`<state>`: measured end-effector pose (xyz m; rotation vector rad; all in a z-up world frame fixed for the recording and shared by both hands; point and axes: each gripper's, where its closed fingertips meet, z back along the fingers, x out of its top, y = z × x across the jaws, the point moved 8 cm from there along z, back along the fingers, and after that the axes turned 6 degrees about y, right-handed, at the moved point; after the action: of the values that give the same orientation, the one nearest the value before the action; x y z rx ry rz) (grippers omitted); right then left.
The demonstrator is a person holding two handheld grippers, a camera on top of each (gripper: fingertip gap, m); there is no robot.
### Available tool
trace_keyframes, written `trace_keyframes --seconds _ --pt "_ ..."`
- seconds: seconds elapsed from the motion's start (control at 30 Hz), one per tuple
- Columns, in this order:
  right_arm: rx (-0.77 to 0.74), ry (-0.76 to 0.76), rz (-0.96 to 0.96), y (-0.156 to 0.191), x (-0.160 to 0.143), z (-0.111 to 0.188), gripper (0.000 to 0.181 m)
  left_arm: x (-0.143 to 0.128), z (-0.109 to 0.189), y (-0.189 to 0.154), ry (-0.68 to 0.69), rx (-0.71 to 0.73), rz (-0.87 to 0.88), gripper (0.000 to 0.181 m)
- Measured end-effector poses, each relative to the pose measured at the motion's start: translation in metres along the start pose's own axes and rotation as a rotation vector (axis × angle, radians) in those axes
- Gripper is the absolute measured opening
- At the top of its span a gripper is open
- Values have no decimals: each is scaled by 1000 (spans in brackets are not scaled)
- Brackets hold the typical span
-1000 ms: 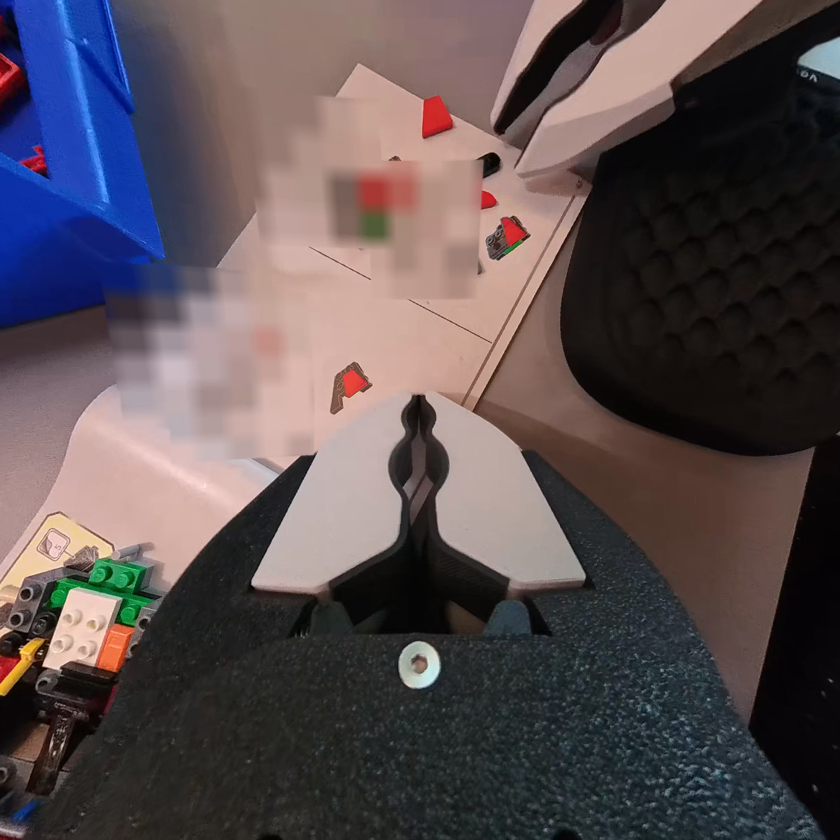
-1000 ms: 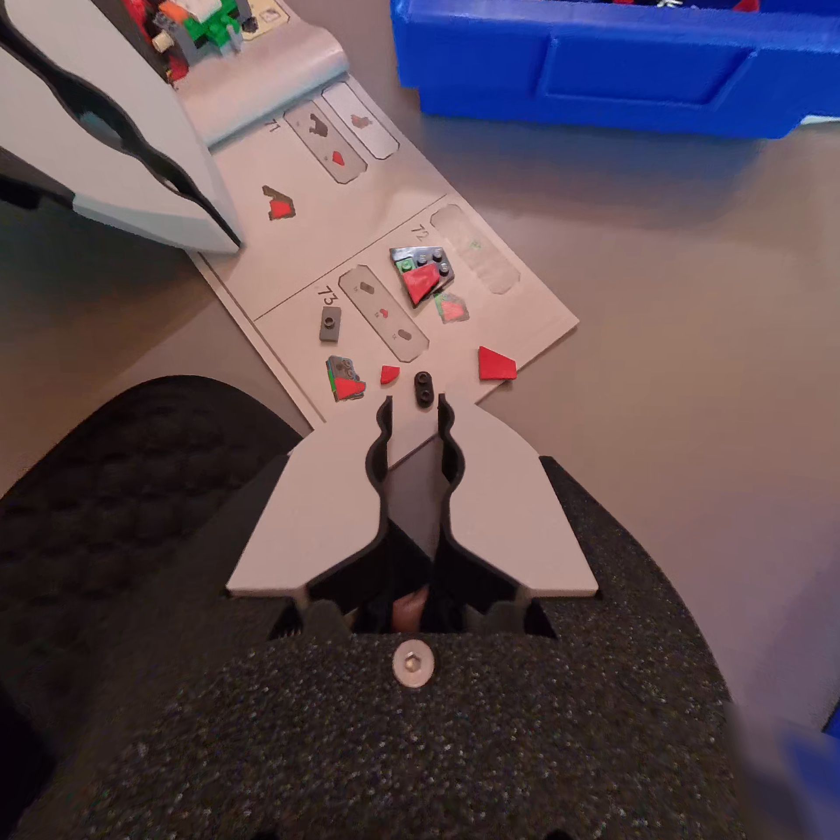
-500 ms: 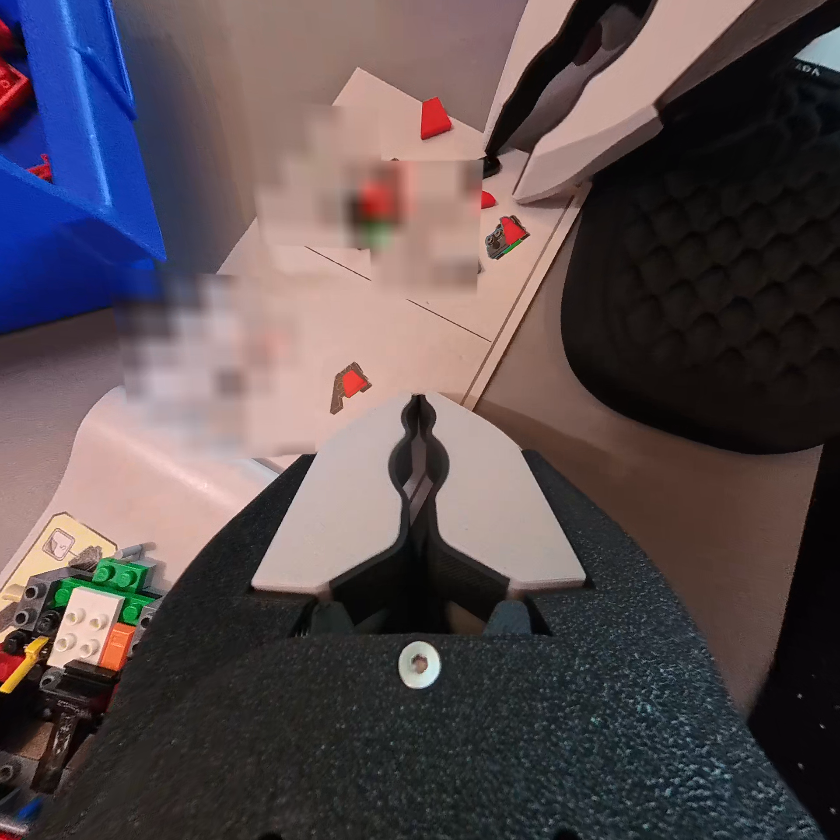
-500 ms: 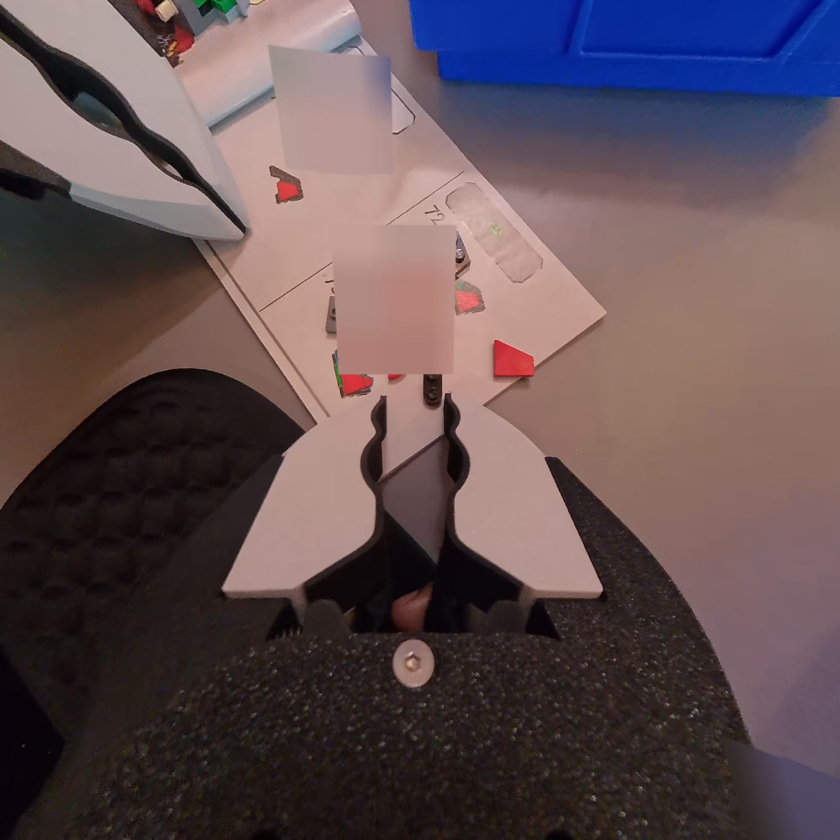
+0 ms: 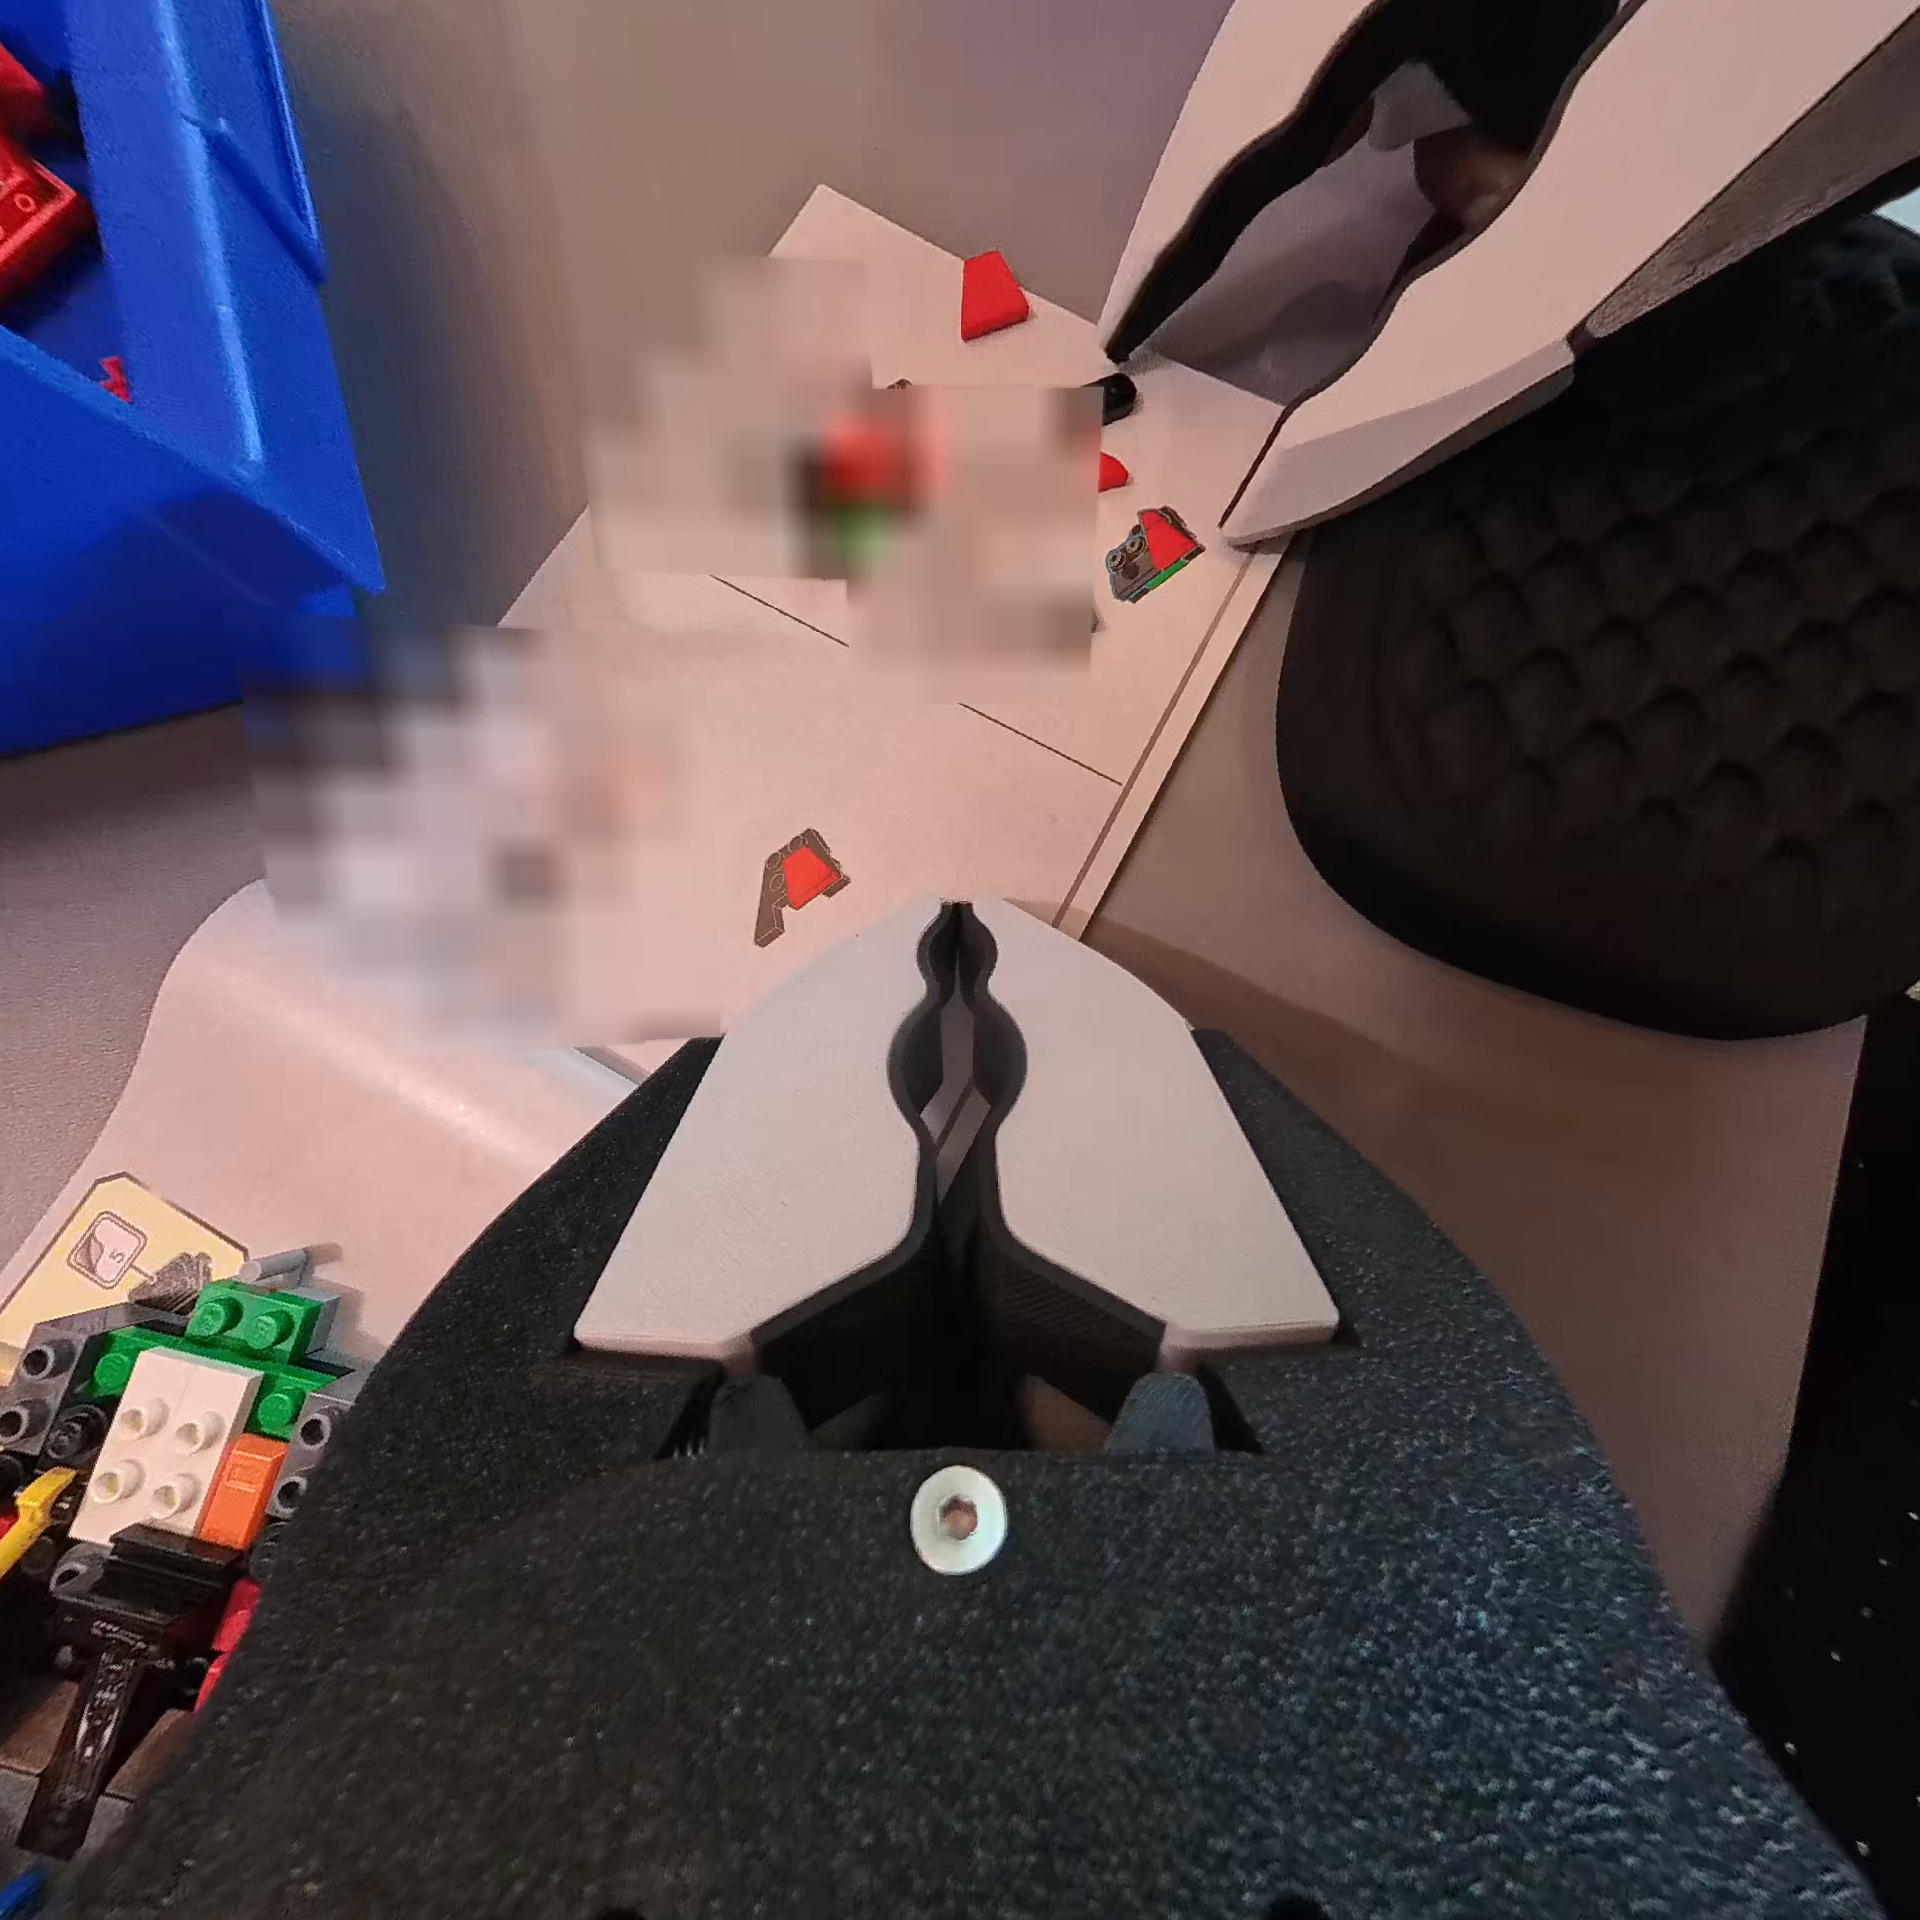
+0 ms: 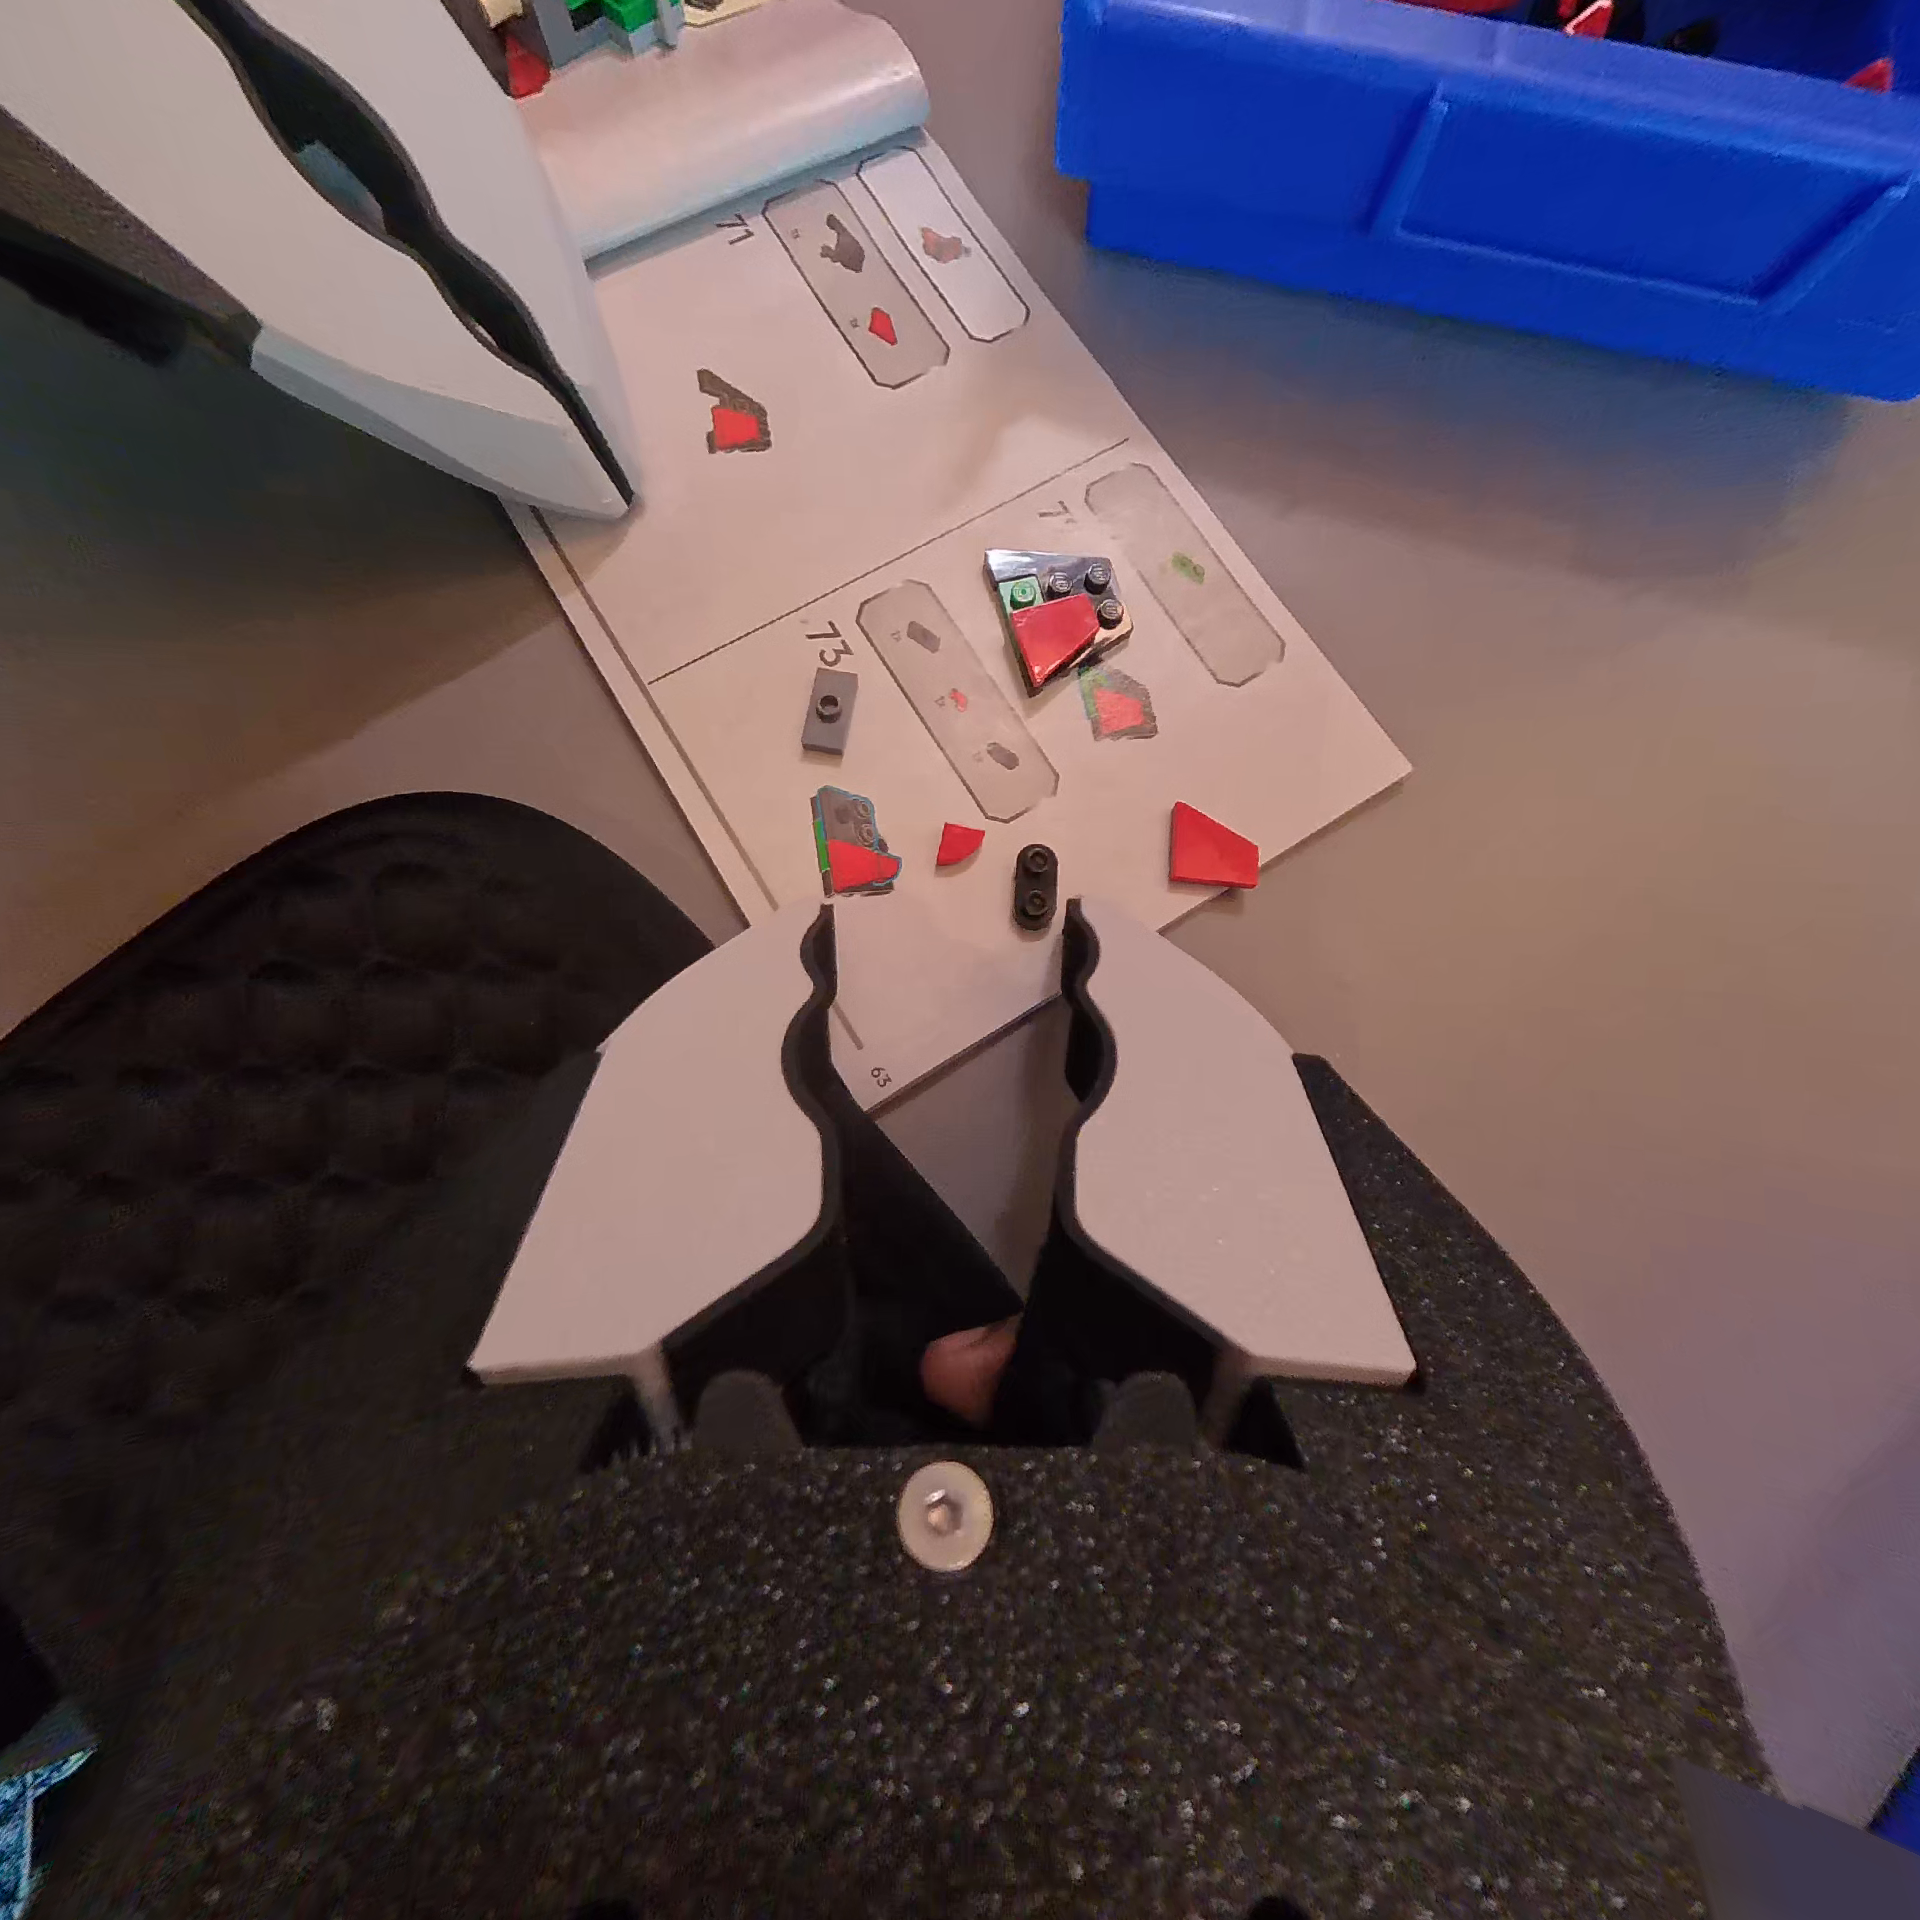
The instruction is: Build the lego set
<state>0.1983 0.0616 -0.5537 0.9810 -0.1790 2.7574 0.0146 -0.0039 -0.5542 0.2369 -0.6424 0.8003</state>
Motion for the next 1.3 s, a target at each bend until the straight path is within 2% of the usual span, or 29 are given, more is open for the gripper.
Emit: trace_keyframes --seconds 1.3 --pt "-25 1 11 1 0 -1 38 0 0 -1 -5 10 -5 0"
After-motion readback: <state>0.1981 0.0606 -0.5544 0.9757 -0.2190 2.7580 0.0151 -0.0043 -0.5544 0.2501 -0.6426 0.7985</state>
